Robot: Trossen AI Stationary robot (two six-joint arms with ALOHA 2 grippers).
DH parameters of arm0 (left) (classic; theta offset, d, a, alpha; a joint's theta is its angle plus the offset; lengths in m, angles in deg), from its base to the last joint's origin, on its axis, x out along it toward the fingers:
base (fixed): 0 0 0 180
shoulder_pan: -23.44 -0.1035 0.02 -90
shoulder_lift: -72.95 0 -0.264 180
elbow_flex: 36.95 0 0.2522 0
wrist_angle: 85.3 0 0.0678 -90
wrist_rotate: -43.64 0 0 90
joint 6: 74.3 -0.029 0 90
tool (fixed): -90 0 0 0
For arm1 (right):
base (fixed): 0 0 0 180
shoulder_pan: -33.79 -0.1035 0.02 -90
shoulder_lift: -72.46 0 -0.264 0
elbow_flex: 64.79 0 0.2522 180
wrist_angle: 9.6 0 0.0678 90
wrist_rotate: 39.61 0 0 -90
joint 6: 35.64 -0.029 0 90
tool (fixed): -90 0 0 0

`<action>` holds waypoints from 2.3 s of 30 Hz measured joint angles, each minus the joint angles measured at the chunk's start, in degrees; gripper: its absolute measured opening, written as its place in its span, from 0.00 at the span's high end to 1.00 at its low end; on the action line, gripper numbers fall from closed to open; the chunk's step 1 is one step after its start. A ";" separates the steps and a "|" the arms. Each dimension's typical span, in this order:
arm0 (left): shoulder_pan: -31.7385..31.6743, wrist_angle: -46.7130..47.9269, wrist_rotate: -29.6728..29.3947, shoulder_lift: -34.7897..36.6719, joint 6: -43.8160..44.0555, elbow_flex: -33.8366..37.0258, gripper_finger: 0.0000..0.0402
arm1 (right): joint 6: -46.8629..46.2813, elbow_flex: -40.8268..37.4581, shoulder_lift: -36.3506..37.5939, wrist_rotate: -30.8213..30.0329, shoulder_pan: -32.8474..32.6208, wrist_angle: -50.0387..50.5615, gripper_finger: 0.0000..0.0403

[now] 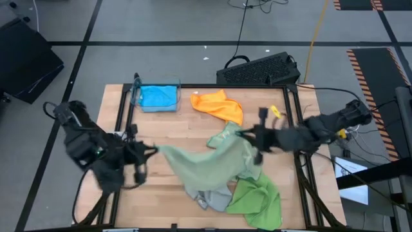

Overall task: Fold microfiber towels
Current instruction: Fold the left light green microfiber cloth

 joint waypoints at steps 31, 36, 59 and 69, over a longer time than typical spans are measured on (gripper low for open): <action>-6.08 -17.84 18.99 0.96 2.42 5.79 0.98 | 10.88 -9.43 0.74 29.54 20.42 -16.62 0.99; 1.89 -23.04 6.88 0.98 -8.38 0.19 0.98 | 12.34 -6.85 0.81 37.24 21.92 -17.40 0.99; -22.29 4.56 4.11 3.06 20.71 22.72 0.98 | 14.75 -18.23 -15.77 55.27 49.44 -37.24 1.00; -26.10 -3.53 7.90 3.01 15.57 29.03 0.98 | 14.85 -18.23 -14.15 56.74 50.44 -36.44 1.00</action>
